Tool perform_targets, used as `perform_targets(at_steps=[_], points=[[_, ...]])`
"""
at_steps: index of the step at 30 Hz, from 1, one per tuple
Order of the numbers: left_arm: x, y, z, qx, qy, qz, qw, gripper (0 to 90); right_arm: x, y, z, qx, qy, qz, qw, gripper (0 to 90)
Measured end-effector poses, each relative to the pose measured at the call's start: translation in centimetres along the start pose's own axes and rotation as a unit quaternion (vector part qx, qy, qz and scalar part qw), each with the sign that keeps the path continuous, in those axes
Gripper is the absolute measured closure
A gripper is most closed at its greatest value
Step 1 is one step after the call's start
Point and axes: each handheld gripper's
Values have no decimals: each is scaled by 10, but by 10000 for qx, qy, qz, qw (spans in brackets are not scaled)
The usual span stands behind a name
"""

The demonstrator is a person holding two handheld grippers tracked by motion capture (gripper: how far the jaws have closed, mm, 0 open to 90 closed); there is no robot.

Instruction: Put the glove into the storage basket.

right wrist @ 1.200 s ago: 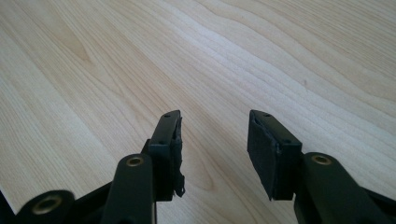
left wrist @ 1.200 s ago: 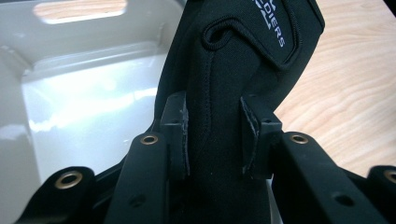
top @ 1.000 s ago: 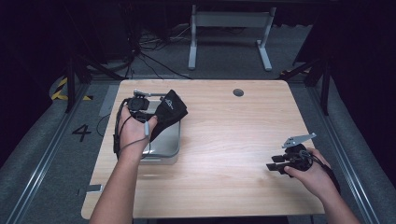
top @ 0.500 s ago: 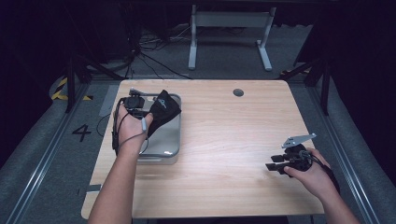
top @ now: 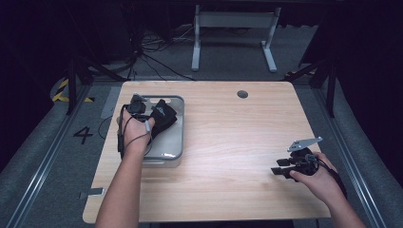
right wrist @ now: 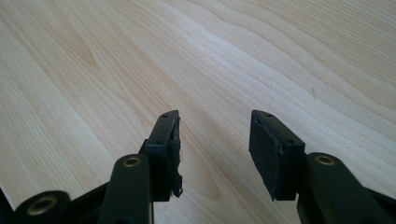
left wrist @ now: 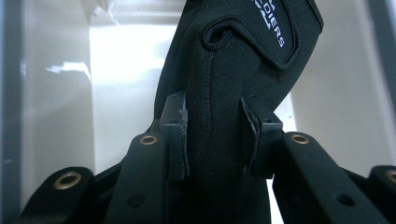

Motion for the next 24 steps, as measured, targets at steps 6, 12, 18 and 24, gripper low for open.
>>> perform_targets(at_steps=[6,12,18,24], points=[[0,9,1,-135,-7,-120,9998,653,-1,1,0,-7,-34,18,10000,537],[5,10,4,-63,52,-256,9996,650,-3,2,0,-33,-63,12,10000,534],[8,14,4,-78,136,-207,9997,535,-6,3,-2,-49,-105,23,9999,533],[13,0,9,-49,464,272,9985,391,-10,5,0,-55,-138,41,9999,525]])
Point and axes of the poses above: each handheld gripper's, and its own axes: y roughly forward along the jaws, x roughly out of its underside, z roughly to its right, and after that the axes turned 2 degrees about x, right-handed
